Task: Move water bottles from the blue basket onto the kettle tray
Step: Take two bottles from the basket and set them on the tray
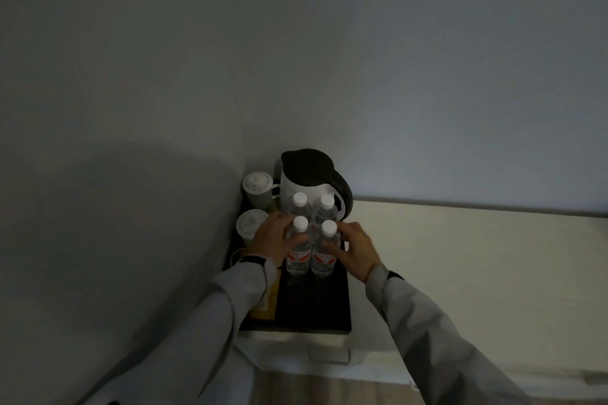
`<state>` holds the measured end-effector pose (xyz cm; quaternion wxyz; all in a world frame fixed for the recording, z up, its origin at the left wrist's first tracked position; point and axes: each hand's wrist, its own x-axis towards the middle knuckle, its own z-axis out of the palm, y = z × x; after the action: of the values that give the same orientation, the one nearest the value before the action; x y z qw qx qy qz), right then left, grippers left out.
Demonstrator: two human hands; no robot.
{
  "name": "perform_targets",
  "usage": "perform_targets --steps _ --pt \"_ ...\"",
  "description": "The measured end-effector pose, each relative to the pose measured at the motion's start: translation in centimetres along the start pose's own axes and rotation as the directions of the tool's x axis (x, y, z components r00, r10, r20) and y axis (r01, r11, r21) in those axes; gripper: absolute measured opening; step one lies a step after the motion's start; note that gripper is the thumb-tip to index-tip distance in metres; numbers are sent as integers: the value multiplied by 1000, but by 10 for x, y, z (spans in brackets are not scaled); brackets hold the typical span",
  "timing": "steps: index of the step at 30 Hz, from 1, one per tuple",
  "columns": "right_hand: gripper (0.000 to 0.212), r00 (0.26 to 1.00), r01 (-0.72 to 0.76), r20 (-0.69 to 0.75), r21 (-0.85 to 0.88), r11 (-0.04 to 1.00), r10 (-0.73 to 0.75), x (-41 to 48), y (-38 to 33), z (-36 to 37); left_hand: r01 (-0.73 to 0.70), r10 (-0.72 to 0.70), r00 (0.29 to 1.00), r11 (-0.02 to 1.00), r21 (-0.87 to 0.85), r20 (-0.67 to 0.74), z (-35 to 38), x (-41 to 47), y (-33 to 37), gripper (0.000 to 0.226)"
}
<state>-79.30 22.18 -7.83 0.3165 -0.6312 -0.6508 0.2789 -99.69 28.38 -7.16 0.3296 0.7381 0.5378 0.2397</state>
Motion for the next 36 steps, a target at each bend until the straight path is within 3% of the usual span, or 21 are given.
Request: perform_targets --steps 17,36 --pt "46 1000 -14 -8 -7 1000 14 0 -4 -6 -4 3 999 1000 -18 -54 1 -6 -4 45" --pt "43 999 -48 -27 -15 999 47 -6 -12 -12 -12 11 1000 1000 -25 -14 -5 -17 -1 45"
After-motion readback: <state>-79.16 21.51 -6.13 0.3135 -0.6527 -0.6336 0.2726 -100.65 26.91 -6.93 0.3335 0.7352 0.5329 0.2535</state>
